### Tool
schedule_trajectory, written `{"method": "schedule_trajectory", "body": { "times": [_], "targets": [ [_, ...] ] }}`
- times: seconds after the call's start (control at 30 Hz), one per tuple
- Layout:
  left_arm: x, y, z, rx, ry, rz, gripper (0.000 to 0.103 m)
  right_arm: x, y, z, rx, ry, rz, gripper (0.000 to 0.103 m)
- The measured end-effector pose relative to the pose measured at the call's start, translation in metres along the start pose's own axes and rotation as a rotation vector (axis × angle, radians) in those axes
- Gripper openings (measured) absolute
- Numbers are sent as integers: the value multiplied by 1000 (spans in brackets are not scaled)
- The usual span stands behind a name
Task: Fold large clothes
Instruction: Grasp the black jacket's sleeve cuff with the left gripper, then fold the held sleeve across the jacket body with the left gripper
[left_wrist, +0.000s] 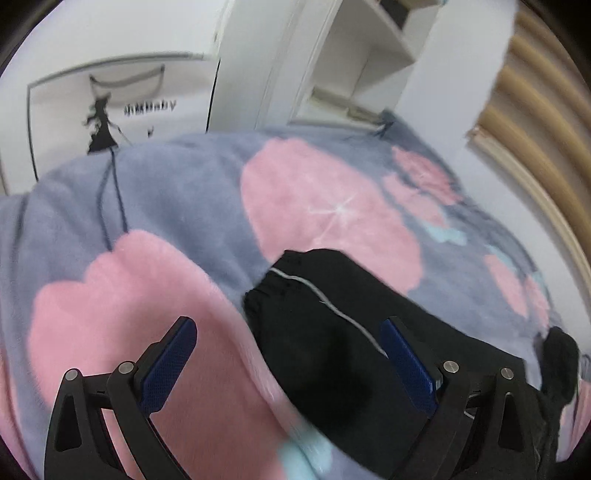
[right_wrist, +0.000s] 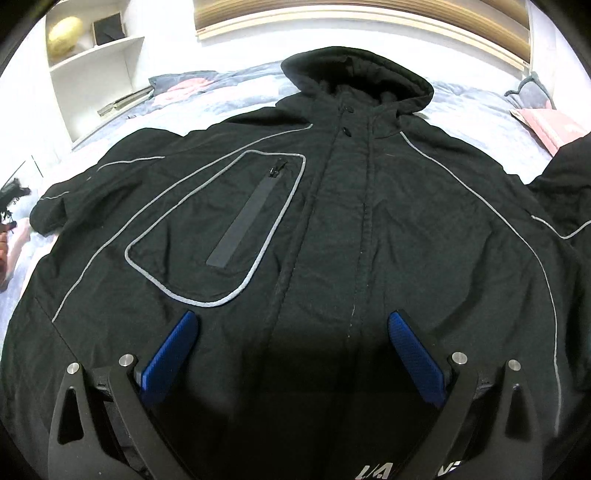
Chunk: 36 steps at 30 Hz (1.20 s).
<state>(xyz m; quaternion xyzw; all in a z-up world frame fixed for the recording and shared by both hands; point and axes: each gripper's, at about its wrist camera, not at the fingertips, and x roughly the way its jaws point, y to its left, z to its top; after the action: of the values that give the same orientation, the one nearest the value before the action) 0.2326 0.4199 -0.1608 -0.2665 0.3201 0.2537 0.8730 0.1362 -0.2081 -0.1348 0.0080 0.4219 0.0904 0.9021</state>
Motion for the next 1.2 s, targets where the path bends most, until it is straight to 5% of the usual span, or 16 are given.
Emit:
{"method": "schedule_trajectory", "body": {
  "times": [0.13,0.27,0.33,0.47,0.8,1.1,1.2],
  "targets": [
    [41,2,-5,8,71,11,96,2,-1,0,3,6,4,103],
    [28,-14,-13,117,-4,47,35,4,-2,0,4,8,6,103],
    [9,-19,-13,151,-54,36,25,3,-2,0,6,8,7,103],
    [-38,-28,-14,198,-145,-26,18,3,-2,0,7,7,8,103],
    [-104,-84,-28,366,-190,-232,11,4,-3,0,13,6,15,103],
    [-186,-207,-112,672,-209,-574,4,2,-6,0,31,-5,39,103],
    [-200,-246,-143,762,-207,-630,4,3,-7,0,35,-7,45,103]
  ]
}}
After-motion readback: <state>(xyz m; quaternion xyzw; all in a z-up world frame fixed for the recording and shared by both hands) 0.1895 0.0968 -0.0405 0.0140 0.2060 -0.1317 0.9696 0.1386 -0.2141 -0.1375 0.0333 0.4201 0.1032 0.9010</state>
